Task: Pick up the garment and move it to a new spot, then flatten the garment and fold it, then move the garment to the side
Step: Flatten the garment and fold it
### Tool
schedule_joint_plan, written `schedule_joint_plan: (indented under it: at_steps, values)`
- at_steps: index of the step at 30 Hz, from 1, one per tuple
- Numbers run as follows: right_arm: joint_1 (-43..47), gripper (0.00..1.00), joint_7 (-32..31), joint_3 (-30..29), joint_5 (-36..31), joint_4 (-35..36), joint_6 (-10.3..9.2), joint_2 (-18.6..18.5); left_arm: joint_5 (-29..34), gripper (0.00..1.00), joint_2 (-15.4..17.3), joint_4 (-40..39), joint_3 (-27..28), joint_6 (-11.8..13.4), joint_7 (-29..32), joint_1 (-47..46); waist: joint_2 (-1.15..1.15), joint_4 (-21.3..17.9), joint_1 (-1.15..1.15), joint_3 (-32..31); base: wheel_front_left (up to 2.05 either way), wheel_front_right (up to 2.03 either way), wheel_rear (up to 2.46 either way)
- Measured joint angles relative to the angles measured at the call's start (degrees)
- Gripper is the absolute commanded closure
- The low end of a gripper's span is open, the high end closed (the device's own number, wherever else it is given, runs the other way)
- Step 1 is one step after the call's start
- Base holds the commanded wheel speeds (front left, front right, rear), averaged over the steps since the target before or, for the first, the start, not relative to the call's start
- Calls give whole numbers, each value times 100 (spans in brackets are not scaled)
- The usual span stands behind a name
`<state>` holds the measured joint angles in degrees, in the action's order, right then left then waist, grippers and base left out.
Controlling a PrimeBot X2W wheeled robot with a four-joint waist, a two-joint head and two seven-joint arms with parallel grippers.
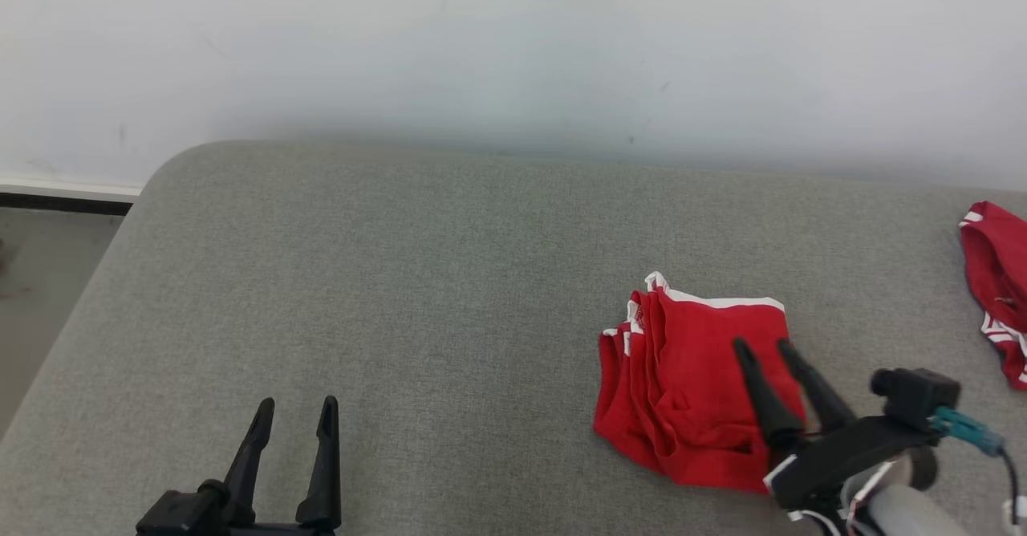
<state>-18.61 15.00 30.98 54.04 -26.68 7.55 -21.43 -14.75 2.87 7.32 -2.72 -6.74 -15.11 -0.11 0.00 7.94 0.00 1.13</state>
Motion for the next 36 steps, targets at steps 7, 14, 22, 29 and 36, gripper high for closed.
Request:
schedule_joint_plan:
  at_steps: [7,14,22,29,36]
  values:
    - [258,88,9,-887,-886,-134,0,-132,222,0,-1,-26,-48,-9,0,-26,0,-5,0,30,0,0,0]
    - [270,100,11,-976,-1530,-648,0,100,304,0,-1,-35,-121,-27,0,-101,0,82,0,117,0,0,0]
    - [8,100,11,-838,-1912,-1245,0,555,416,0,0,-10,-146,-34,0,-181,0,239,0,212,0,0,0]
    - [16,100,11,-350,-2108,-1220,0,1189,419,0,0,18,-146,-42,0,-215,0,353,0,240,0,0,0]
    - [124,100,11,-120,-2350,-854,0,1536,422,0,0,26,-118,-68,0,-213,0,331,0,225,0,0,0]
